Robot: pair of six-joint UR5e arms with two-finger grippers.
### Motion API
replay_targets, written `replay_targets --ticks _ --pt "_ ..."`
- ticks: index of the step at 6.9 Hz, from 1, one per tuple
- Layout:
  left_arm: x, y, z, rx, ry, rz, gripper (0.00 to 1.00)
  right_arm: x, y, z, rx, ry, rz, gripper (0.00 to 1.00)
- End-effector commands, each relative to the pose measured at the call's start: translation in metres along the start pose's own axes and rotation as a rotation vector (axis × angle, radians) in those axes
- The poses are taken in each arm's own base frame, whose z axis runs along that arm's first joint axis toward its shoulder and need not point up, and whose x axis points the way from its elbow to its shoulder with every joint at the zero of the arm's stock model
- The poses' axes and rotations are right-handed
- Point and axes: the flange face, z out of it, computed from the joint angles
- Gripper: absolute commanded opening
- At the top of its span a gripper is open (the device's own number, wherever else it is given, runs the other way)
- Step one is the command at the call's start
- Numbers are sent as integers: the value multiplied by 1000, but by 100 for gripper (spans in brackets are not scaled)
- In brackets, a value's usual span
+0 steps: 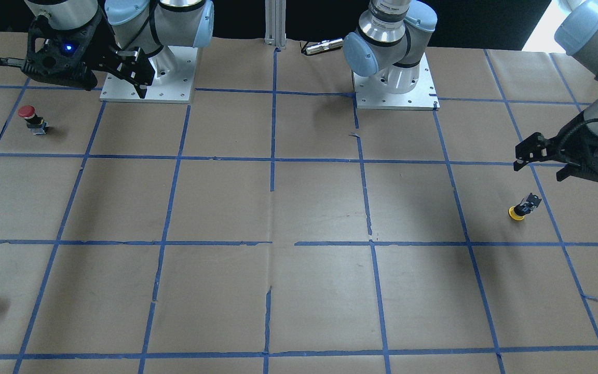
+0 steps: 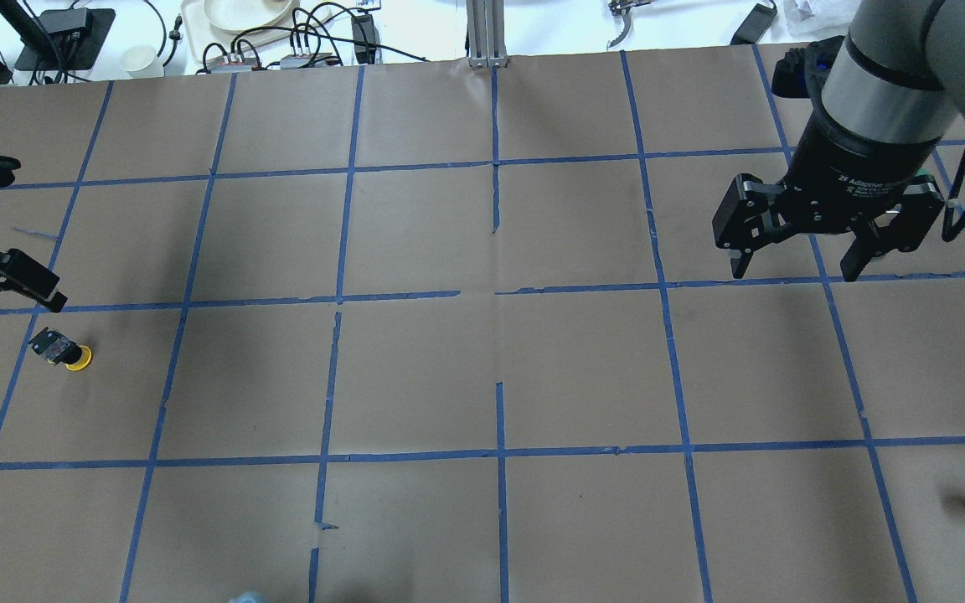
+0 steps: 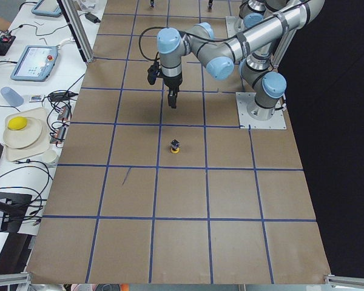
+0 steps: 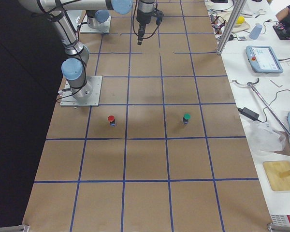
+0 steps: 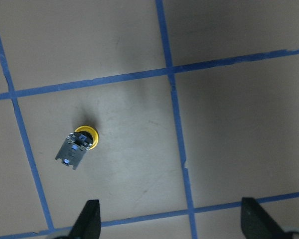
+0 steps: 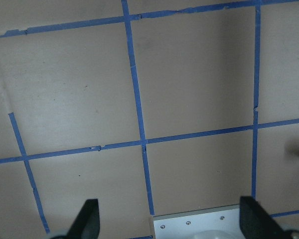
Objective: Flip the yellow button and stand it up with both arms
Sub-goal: 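Lower the left gripper and grasp the yellow button's metal base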
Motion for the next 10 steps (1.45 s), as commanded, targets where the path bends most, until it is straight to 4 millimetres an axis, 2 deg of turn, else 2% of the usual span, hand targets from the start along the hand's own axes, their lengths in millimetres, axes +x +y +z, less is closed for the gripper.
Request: replay_targets --ticks 1,2,3,4,6,7,8,9,10 --pt "-41 -3 47 9 -13 265 100 -1 0 2 -3 1 2 100" --pt "-56 -3 73 8 -9 328 100 -2 0 0 5 -11 1 100" --pt "-56 0 86 14 -24 393 100 -2 -1 1 2 -7 1 100" --pt "-56 10 107 15 -23 459 100 -2 -1 1 1 -8 1 100" --pt "-51 22 127 17 -32 502 99 -4 -3 4 0 -11 -1 100" --pt "-50 22 129 15 -31 504 92 -3 -3 4 -1 -9 -1 100" --pt "-50 22 129 16 -32 505 58 -3 -4 5 1 -9 -1 100" --pt "-50 22 129 16 -32 505 31 -4 -2 9 -10 -8 3 100" --pt "-51 22 124 17 -43 505 11 -4 -2 12 -13 -8 3 100"
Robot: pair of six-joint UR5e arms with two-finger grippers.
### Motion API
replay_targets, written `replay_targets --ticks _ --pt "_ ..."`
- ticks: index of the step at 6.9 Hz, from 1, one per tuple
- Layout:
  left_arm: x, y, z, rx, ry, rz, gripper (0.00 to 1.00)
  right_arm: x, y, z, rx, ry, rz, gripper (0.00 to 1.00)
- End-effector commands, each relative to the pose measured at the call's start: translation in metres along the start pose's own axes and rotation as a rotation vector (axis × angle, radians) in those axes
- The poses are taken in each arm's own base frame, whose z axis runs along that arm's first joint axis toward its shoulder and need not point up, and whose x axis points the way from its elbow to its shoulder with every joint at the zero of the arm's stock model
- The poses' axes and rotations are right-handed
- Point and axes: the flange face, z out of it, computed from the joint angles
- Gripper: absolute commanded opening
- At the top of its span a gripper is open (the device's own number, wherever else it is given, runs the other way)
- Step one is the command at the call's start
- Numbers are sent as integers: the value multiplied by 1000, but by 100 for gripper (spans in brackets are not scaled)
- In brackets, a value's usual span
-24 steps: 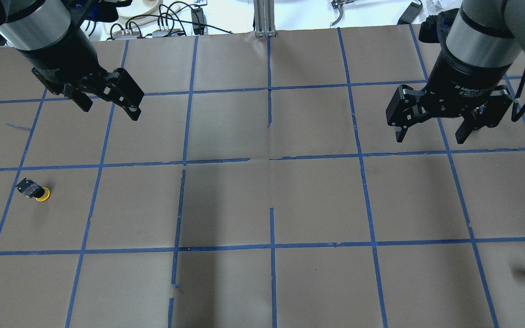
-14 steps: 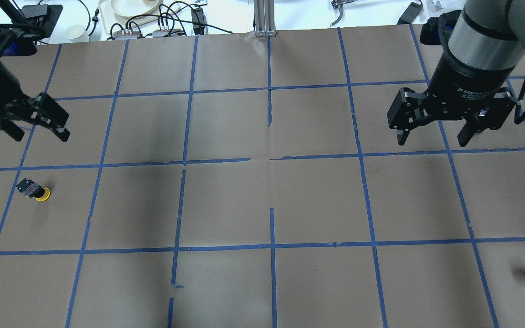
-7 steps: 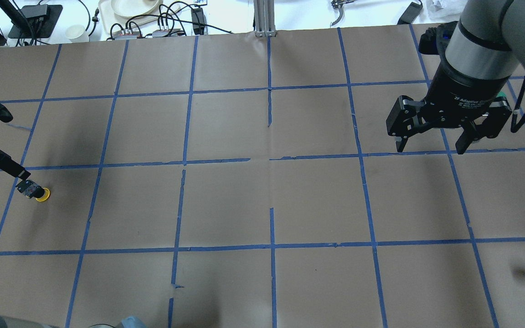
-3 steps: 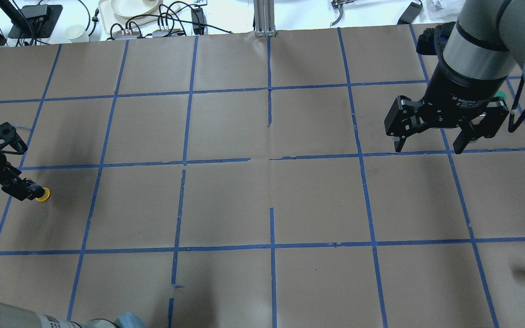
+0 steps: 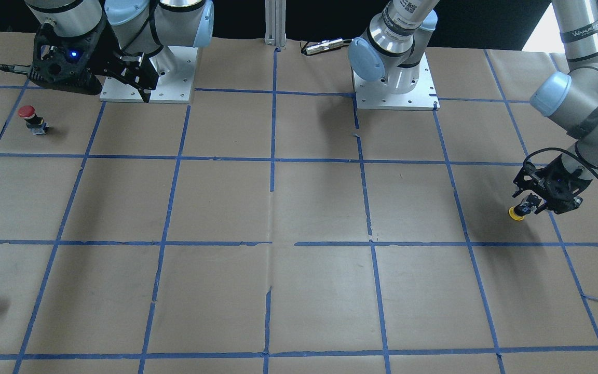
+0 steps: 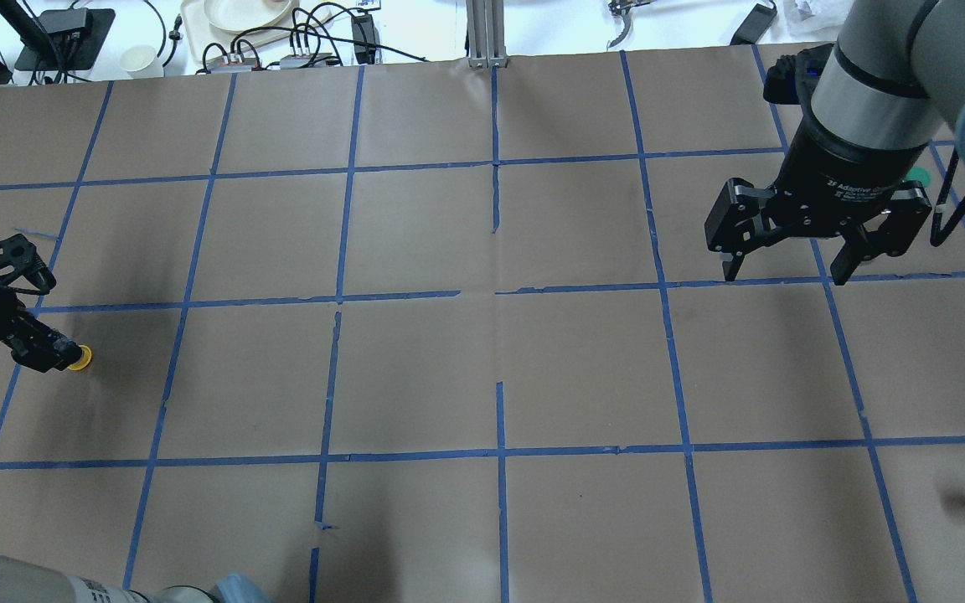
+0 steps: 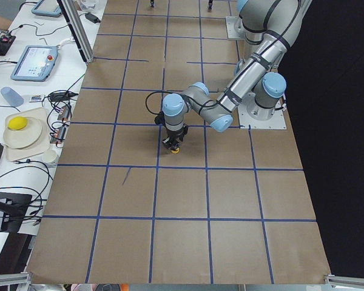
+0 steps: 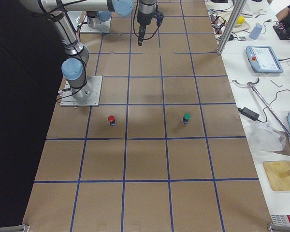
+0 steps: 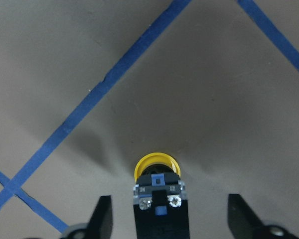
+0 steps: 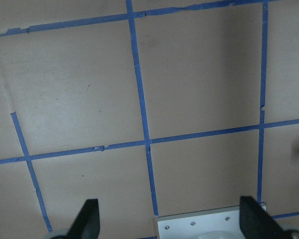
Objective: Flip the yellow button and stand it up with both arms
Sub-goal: 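Lower the left gripper and grasp the yellow button's metal base, then lift the button with the left gripper toward the center while the right gripper approaches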
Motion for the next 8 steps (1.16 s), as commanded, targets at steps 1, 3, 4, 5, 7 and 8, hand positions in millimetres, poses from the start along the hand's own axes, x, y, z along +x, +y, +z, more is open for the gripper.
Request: replay_targets --ticks 1,3,4,5,7,8 --pt "0 0 -11 6 0 8 8 0 0 5 -10 1 -3 100" --pt "18 -21 -57 124 25 28 6 0 -1 5 -10 1 0 100" --pt "29 -31 -80 199 86 -33 6 0 -1 6 -12 0 0 100" --pt "52 -66 -101 258 163 -68 6 -1 -1 6 -12 -2 0 100" --pt "107 -144 -143 383 402 -220 6 0 -1 7 -18 3 -4 100" --pt "148 -175 -154 394 476 -188 6 0 -2 7 -15 1 -2 100"
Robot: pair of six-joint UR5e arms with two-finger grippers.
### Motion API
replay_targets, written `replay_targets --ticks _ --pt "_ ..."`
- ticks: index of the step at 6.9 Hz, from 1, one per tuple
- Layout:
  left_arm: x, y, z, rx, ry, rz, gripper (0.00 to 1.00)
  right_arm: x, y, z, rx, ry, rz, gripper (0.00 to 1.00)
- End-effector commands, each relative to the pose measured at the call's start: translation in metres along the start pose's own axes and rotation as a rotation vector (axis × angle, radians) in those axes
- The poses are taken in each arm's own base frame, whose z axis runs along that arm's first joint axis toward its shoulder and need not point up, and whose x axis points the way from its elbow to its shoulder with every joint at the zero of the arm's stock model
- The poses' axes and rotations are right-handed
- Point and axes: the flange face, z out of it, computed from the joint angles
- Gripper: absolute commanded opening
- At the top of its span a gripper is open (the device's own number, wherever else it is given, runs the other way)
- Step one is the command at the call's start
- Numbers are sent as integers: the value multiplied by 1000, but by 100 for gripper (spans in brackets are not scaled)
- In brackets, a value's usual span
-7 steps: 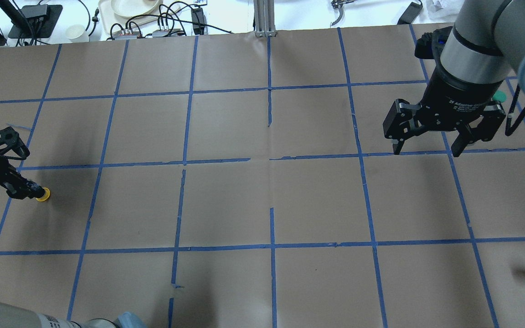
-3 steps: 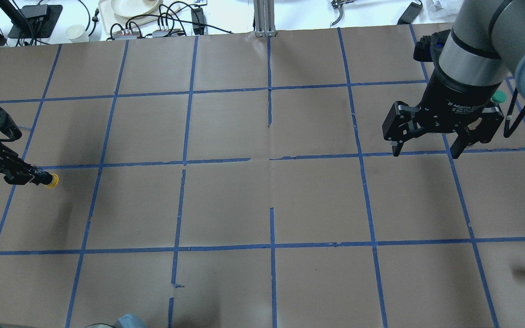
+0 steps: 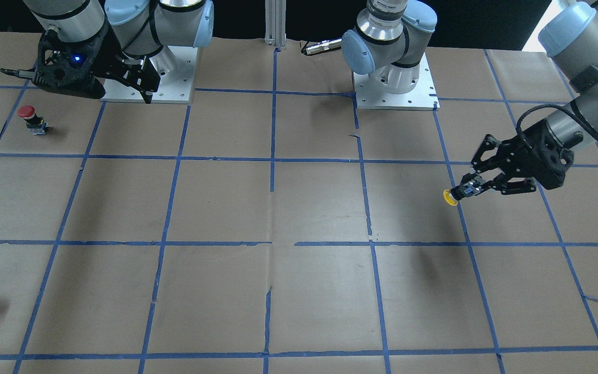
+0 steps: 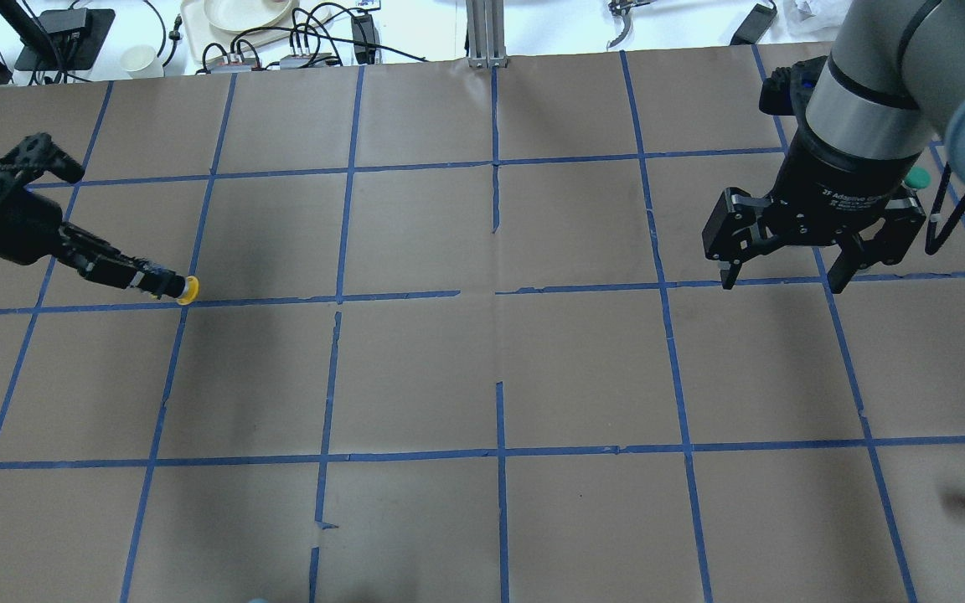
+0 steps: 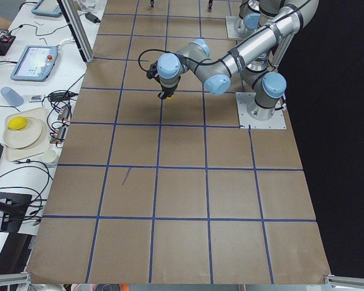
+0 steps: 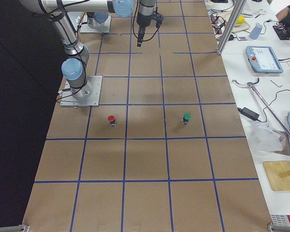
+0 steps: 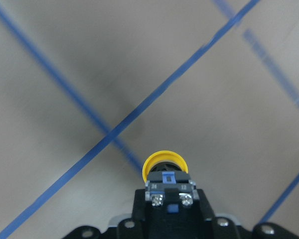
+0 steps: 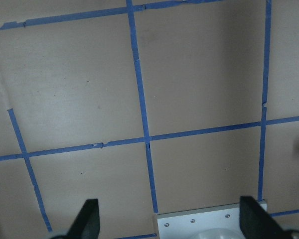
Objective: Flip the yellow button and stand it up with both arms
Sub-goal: 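Lift the button with the left gripper toward the center while the right gripper approaches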
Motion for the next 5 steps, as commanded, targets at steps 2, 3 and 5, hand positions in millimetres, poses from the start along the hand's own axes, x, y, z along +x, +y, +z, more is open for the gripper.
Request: replay_targets --ticks 2,3,5 --pt "104 -57 27 166 319 -235 6 -8 -11 6 -28 -89 75 100" --pt "137 -73 31 213 408 -323 6 -15 -13 8 -53 -165 161 100" --pt "215 -91 49 236 613 -478 4 -10 -19 11 -78 -210 239 100"
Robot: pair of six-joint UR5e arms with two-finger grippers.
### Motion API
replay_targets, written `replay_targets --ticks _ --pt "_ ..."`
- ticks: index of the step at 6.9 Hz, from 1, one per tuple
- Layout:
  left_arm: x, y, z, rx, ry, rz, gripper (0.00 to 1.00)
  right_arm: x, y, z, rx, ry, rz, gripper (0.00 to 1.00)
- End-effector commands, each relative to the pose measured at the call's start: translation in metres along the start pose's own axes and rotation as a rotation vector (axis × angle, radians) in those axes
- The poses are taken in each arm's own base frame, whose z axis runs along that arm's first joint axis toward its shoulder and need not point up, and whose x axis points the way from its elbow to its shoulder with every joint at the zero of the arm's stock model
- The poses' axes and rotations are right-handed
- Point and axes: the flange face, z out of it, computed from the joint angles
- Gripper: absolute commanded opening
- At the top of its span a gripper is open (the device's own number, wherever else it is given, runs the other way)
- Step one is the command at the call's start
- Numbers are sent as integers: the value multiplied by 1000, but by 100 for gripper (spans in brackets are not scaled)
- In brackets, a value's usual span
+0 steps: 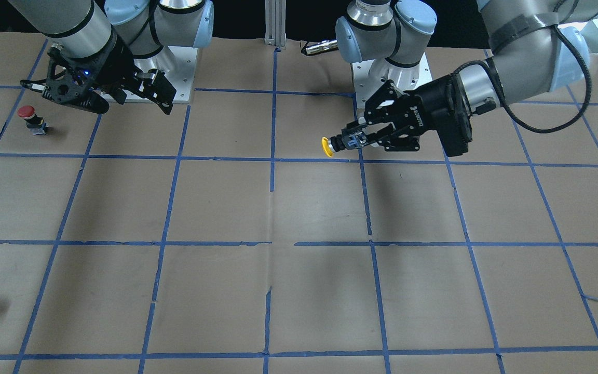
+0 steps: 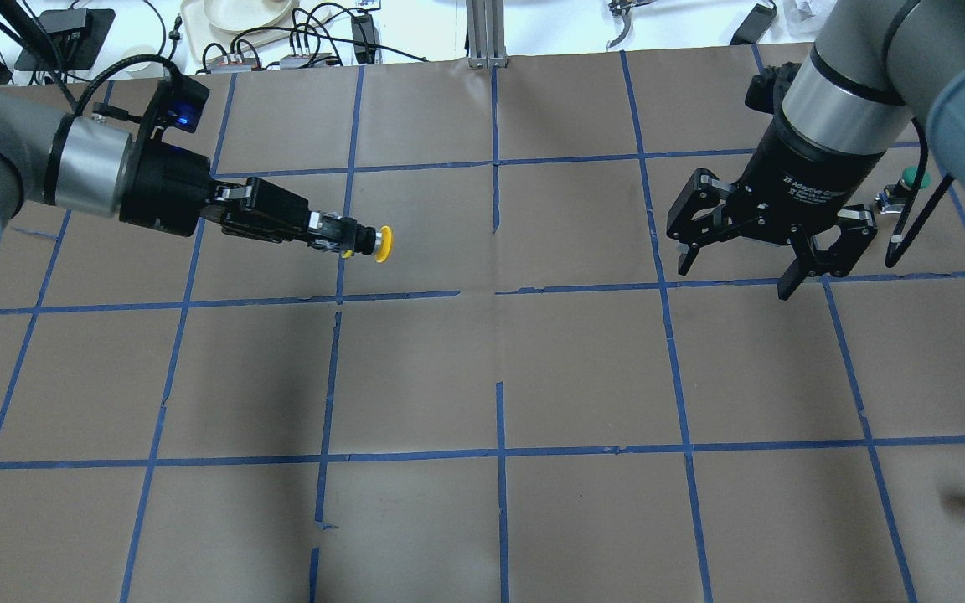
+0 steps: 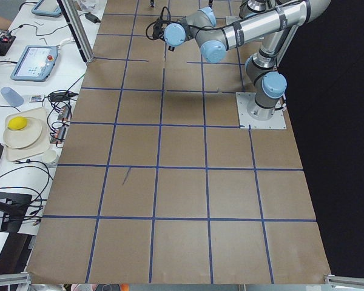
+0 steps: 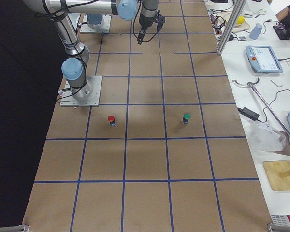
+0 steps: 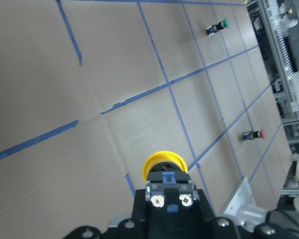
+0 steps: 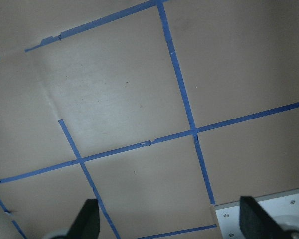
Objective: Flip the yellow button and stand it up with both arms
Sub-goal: 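Lift the button with the left gripper toward the center while the right gripper approaches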
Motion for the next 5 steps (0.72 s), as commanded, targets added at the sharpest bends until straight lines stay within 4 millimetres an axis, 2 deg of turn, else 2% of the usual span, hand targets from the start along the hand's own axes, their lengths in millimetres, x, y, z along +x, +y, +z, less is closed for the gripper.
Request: replay_targets --ticks 1,2,3,4,5 --pt "47 14 34 61 218 -148 3 8 -20 4 -71 -144 137 100" --pt "56 12 32 109 306 -180 3 17 -28 -1 -110 -227 256 100" --pt "71 12 41 109 368 -206 3 16 -31 -7 -147 -320 351 100" --pt "90 15 60 84 436 -212 2 16 -32 -11 -173 -366 442 100" --pt "101 12 67 99 520 -216 2 7 -27 -18 -229 -455 535 100"
